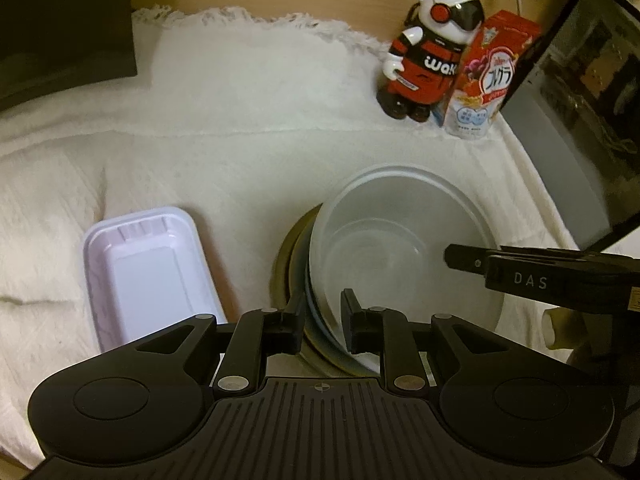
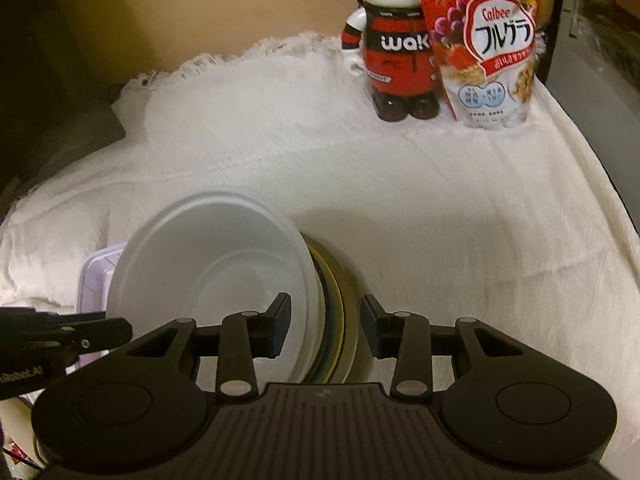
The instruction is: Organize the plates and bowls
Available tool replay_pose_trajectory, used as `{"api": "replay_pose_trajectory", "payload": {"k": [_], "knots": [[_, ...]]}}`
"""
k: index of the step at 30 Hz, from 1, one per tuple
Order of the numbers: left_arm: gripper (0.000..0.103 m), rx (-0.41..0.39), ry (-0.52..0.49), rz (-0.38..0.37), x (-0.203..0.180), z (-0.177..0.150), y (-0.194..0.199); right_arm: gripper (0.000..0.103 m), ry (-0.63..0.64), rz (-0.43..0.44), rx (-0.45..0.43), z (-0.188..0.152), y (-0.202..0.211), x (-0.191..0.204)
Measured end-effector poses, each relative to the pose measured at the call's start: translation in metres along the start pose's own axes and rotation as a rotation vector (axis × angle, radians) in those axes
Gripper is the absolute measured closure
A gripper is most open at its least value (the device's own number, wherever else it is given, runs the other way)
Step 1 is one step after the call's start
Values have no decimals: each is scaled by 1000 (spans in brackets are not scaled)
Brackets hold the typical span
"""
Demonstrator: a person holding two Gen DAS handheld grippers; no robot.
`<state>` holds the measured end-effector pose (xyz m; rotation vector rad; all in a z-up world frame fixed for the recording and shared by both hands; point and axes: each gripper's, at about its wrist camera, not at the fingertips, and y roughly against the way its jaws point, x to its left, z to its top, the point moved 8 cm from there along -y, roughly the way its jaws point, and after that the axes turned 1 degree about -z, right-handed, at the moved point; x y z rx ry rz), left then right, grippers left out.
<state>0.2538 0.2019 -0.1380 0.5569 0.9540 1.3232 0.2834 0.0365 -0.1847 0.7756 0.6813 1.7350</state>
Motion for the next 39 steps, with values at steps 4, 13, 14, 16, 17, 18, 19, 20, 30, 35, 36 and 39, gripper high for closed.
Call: {"api": "replay_pose_trajectory", "payload": {"k": [4, 13, 14, 16, 17, 18, 19, 20, 30, 35, 36, 39], "knots": [[83, -13, 7, 16, -2, 6, 1, 76, 47, 40, -6, 13, 0, 6], [84, -29, 11, 31, -8, 23, 1, 79, 82, 94, -3, 40, -13, 10], [84, -28, 10, 36, -8, 25, 0, 79, 87, 99, -3, 42, -14, 11], [84, -26, 11, 38, -9, 29, -2, 79, 95, 99, -3, 47, -17, 12], [84, -25, 12, 38, -9, 32, -3, 79, 96, 100, -1, 49, -18, 12], [84, -26, 11, 39, -9, 34, -3, 79, 95, 102, 4, 51, -20, 12], [84, -26, 9, 39, -9, 36, -4, 79, 95, 107, 10, 53, -22, 12], [84, -25, 10, 39, -9, 38, -5, 79, 96, 110, 16, 54, -24, 12], [84, -41, 135, -114, 15, 41, 16, 79, 134, 148, 18, 52, -19, 14], [84, -102, 172, -149, 34, 39, 44, 79, 162, 151, -12, 53, 0, 13], [84, -119, 186, -142, 41, 38, 50, 79, 167, 149, -21, 54, 5, 13], [84, -166, 248, -57, 76, 32, 66, 79, 181, 147, -59, 60, 18, 17]]}}
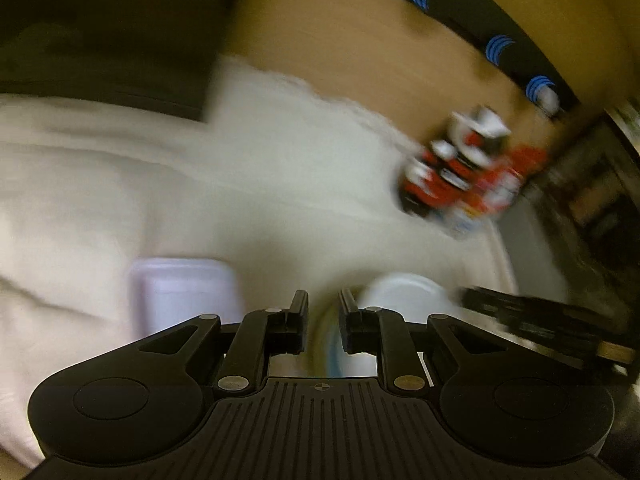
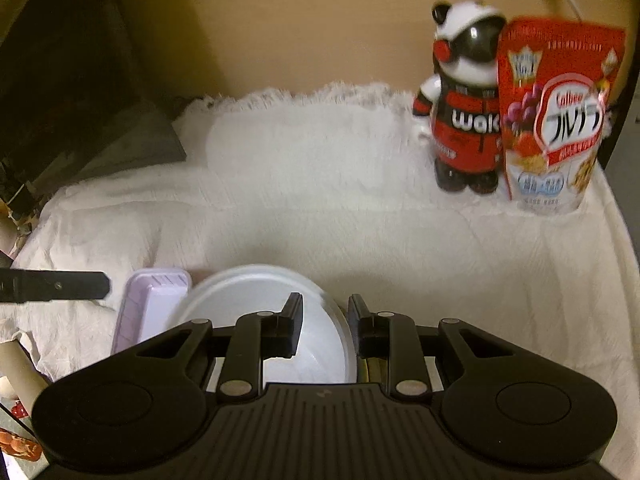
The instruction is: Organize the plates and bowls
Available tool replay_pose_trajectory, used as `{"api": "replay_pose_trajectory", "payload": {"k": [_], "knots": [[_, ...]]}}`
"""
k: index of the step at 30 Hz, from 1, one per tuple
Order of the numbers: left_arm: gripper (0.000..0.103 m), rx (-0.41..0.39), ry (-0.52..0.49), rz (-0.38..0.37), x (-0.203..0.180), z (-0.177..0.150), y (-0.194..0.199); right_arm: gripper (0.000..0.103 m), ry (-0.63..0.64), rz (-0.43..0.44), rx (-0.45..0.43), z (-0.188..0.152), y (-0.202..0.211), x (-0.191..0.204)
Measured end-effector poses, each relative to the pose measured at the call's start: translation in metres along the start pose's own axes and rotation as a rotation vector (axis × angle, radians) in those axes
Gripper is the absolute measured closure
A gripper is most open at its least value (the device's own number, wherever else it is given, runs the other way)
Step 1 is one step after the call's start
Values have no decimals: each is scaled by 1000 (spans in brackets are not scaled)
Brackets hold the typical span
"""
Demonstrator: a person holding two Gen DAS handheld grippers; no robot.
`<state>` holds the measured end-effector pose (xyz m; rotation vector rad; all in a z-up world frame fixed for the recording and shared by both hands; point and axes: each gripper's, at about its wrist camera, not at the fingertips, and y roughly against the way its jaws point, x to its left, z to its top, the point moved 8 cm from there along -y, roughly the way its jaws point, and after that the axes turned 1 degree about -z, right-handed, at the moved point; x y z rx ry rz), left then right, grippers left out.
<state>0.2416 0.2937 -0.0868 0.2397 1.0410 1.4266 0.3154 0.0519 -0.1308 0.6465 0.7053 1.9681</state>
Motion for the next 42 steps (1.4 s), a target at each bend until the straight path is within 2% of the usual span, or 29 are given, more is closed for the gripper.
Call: {"api": "replay_pose_trajectory", "payload": {"k": [2, 4, 7, 11, 16, 22, 27, 29, 35, 38, 42], "knots": [[84, -37, 30, 117, 31, 1, 7, 79, 5, 8, -24, 6, 6, 7], [84, -41, 59, 218, 59, -2, 8, 78, 16, 21, -41, 10, 10, 17], [84, -5, 116, 274, 91, -15, -2, 78, 47, 46, -45, 14, 11, 39], [84, 53, 170, 275, 112, -32, -21, 77, 82, 97, 0, 16, 1, 78], [84, 88, 181, 261, 119, -53, -35, 77, 127, 157, 123, 14, -31, 131], [81, 129, 178, 288, 129, -77, -47, 77, 208, 114, 271, -1, -85, 184], [81, 122, 215, 272, 141, -89, -38, 76, 260, 41, 346, -18, -126, 206], [82, 131, 238, 271, 147, -95, -36, 72, 278, 21, 362, -24, -137, 210], [82, 125, 299, 257, 157, -109, -21, 69, 355, -23, 380, -44, -151, 217], [82, 114, 327, 251, 163, -116, -14, 69, 358, 16, 400, -56, -151, 224], [83, 105, 365, 197, 161, -121, -13, 69, 322, 119, 460, -72, -151, 235]]}}
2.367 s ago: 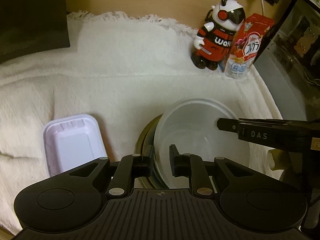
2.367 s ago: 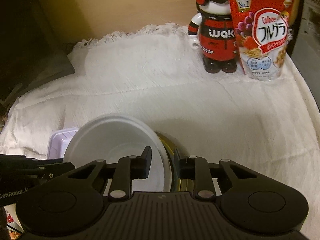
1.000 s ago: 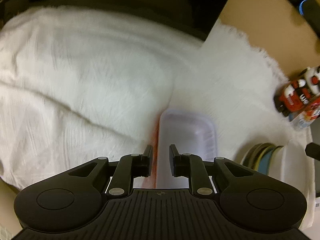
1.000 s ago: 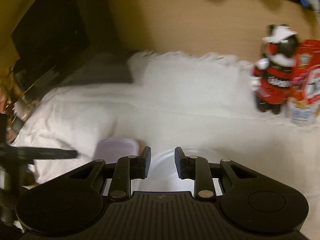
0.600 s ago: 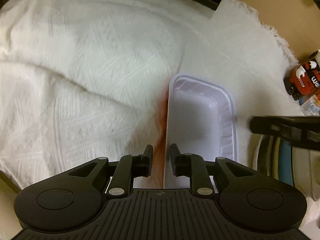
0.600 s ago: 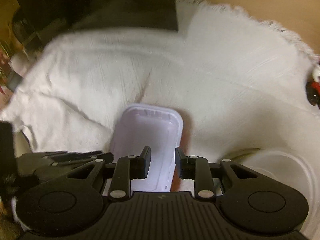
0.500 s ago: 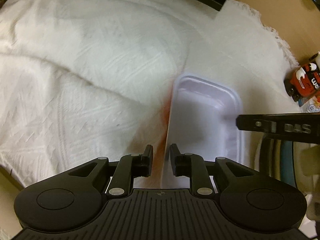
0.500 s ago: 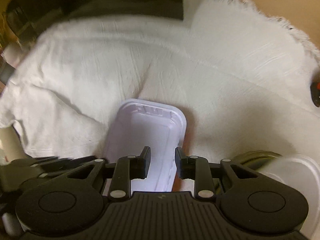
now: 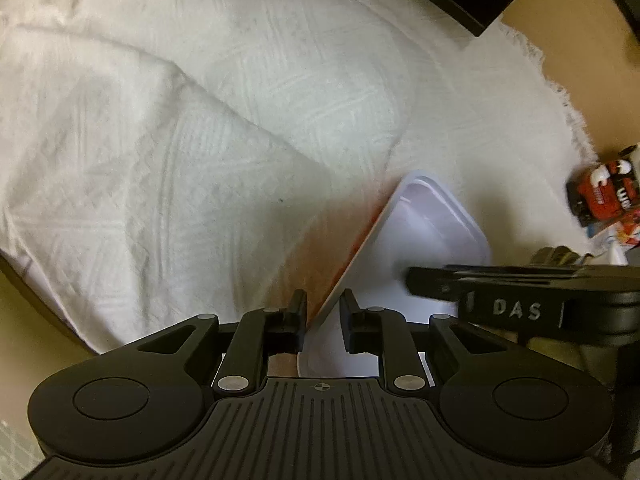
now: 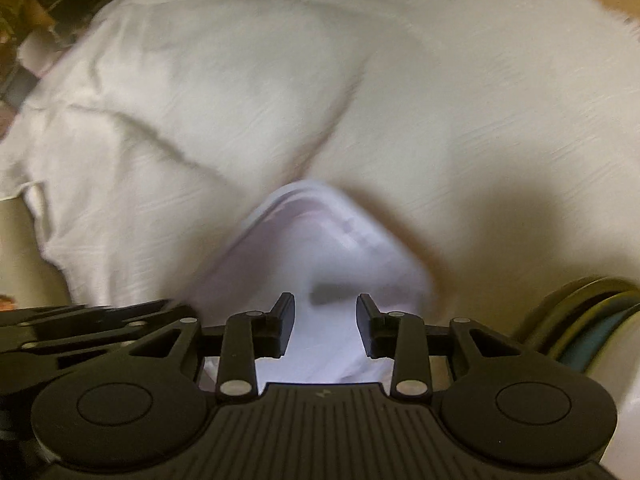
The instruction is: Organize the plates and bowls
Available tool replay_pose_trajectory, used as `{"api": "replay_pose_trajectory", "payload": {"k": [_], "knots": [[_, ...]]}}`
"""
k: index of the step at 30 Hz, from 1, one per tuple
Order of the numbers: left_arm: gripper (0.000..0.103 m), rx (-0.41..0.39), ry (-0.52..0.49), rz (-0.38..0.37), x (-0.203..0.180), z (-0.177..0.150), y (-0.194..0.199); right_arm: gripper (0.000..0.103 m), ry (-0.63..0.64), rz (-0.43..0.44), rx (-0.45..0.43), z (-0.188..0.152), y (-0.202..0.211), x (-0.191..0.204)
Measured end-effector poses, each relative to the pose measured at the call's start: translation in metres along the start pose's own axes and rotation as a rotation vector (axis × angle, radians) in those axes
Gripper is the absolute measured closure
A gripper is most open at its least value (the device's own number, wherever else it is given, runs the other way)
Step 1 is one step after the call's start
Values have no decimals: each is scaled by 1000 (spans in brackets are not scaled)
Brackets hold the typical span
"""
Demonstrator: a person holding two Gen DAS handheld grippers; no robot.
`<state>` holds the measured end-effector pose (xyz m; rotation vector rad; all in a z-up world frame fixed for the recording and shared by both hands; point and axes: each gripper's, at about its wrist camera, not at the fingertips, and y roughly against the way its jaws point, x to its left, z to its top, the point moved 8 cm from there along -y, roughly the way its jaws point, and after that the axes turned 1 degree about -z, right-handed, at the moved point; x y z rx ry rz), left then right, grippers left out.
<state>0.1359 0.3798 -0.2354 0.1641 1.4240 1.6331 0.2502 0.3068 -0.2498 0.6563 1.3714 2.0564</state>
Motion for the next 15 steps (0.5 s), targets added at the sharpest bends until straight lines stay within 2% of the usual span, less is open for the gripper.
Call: {"api": "replay_pose_trajectory", "payload": {"k": [3, 8, 15], "knots": [[84, -22, 1, -15, -2, 0, 6, 69, 4, 47, -13, -4, 2, 8], [84, -30, 3, 4, 0, 1, 10, 69, 63, -44, -114, 3, 21, 1], [84, -31, -25, 22, -3, 2, 8, 69, -13, -61, -112, 11, 32, -29]]}}
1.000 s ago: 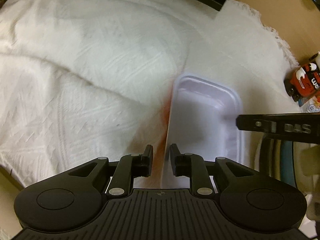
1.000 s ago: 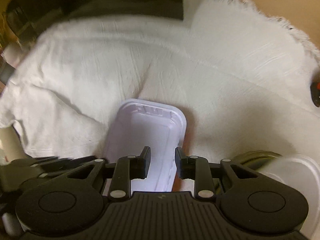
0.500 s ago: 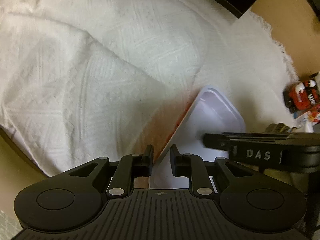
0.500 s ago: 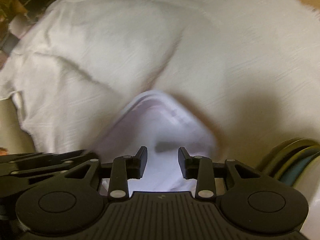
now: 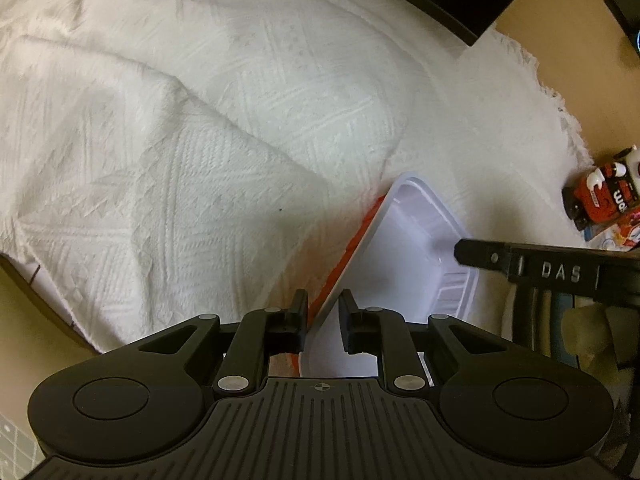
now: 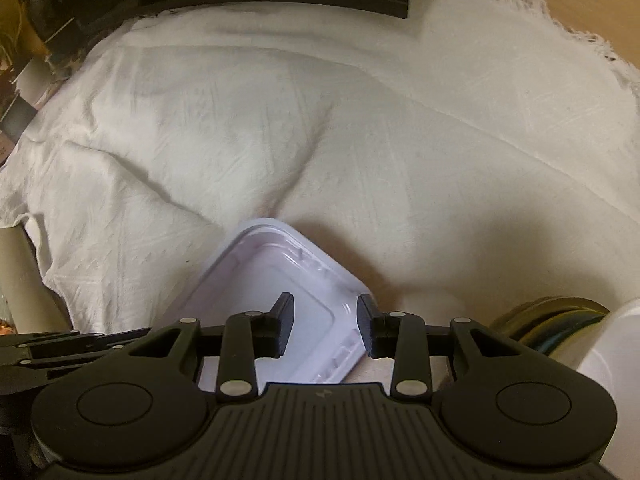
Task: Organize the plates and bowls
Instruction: 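Lift the lavender tray with both grippers toward the bowl stack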
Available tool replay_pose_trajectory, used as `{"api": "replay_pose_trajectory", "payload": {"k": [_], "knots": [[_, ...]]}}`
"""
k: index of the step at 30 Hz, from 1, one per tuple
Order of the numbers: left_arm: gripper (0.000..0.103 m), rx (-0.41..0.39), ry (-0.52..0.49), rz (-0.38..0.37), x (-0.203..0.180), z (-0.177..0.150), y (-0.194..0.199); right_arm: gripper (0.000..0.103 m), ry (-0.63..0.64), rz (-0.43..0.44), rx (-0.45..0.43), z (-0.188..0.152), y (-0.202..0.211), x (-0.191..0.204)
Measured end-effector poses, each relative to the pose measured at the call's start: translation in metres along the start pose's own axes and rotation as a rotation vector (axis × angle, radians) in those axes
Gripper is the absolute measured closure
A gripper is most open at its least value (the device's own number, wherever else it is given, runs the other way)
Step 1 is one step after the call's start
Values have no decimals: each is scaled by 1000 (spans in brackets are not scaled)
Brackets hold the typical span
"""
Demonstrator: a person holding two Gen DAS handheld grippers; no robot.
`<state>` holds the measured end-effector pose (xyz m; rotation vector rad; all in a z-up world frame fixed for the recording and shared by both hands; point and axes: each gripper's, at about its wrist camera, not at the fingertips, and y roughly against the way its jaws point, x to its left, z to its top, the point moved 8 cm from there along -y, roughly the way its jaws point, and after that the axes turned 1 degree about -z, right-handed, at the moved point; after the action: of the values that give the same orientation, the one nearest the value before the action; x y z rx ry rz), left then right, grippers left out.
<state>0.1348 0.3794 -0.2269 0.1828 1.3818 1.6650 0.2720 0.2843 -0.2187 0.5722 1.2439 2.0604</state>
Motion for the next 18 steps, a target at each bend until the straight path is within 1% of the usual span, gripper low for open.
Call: {"api": "replay_pose_trajectory", "payload": {"k": [5, 11, 14, 16, 18], "knots": [[84, 3, -12, 11, -2, 1, -2, 69, 25, 17, 25, -14, -1, 16], [83, -1, 0, 18, 5, 1, -2, 69, 56, 30, 57, -31, 11, 23], [83, -6, 6, 19, 9, 1, 1, 68, 38, 60, 89, -38, 15, 25], [83, -7, 4, 18, 10, 0, 2, 64, 30, 89, 114, -46, 17, 29], [83, -7, 5, 17, 11, 0, 2, 64, 36, 116, 149, -54, 16, 34]]}}
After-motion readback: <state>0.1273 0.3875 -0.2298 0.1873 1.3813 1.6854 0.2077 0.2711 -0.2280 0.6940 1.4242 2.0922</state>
